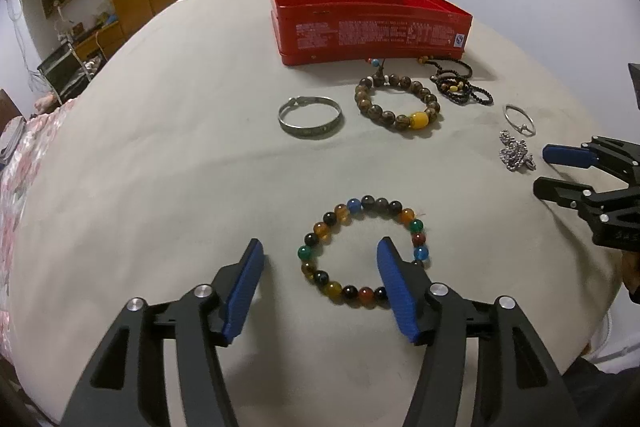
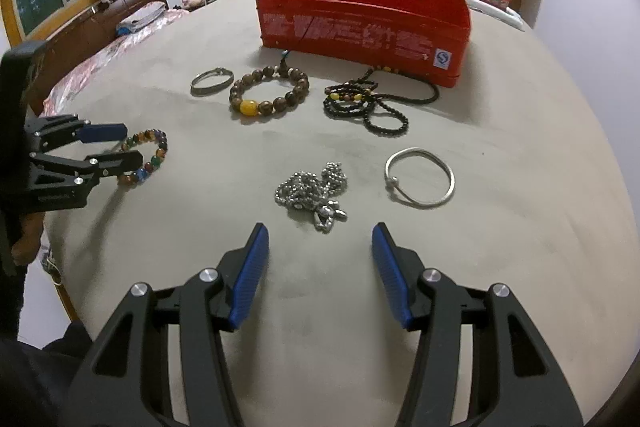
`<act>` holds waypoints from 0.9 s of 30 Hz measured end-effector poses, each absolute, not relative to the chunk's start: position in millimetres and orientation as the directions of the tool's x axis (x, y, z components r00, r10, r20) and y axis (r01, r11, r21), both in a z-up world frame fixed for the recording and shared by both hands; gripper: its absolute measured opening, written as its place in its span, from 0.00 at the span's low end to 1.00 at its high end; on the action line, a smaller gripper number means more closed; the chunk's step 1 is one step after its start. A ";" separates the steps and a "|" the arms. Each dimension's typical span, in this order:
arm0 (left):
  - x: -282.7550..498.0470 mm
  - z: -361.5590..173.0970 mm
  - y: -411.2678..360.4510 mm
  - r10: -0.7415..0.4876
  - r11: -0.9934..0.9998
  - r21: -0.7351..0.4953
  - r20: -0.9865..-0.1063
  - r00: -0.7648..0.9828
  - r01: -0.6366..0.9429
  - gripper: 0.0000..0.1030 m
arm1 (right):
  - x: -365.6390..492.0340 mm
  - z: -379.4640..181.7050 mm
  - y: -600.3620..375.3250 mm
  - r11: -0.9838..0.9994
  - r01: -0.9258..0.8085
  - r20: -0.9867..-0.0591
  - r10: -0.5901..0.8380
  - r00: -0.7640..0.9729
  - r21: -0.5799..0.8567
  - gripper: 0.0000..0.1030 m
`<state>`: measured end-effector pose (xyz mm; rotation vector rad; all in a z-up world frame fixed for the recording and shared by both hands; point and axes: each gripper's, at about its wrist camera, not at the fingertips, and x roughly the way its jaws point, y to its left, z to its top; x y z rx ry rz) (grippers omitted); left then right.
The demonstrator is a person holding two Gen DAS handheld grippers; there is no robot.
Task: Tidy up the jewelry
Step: 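Grasp the multicolor bead bracelet with the left tool while the right tool grasps the silver chain, then lift the bead bracelet with the left tool while the right tool lifts the silver chain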
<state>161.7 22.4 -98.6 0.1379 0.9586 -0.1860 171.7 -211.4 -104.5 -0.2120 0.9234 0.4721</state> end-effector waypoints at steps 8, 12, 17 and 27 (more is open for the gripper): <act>165.2 -101.3 20.5 -0.101 0.972 0.040 -0.822 0.561 0.233 0.60 | 192.6 -110.5 -199.1 0.870 -0.493 -0.799 0.310 0.515 0.021 0.49; 163.4 -100.2 18.1 -0.120 0.970 0.022 -0.822 0.557 0.240 0.32 | 195.8 -111.0 -196.7 0.859 -0.510 -0.797 0.329 0.506 0.031 0.30; 163.6 -98.9 12.0 -0.134 0.971 -0.001 -0.830 0.542 0.240 0.07 | 193.2 -110.5 -197.8 0.853 -0.520 -0.796 0.339 0.502 0.035 0.15; 159.1 -91.3 6.0 -0.141 0.971 -0.005 -0.823 0.550 0.240 0.07 | 192.0 -110.0 -200.3 0.855 -0.517 -0.793 0.345 0.502 0.045 0.12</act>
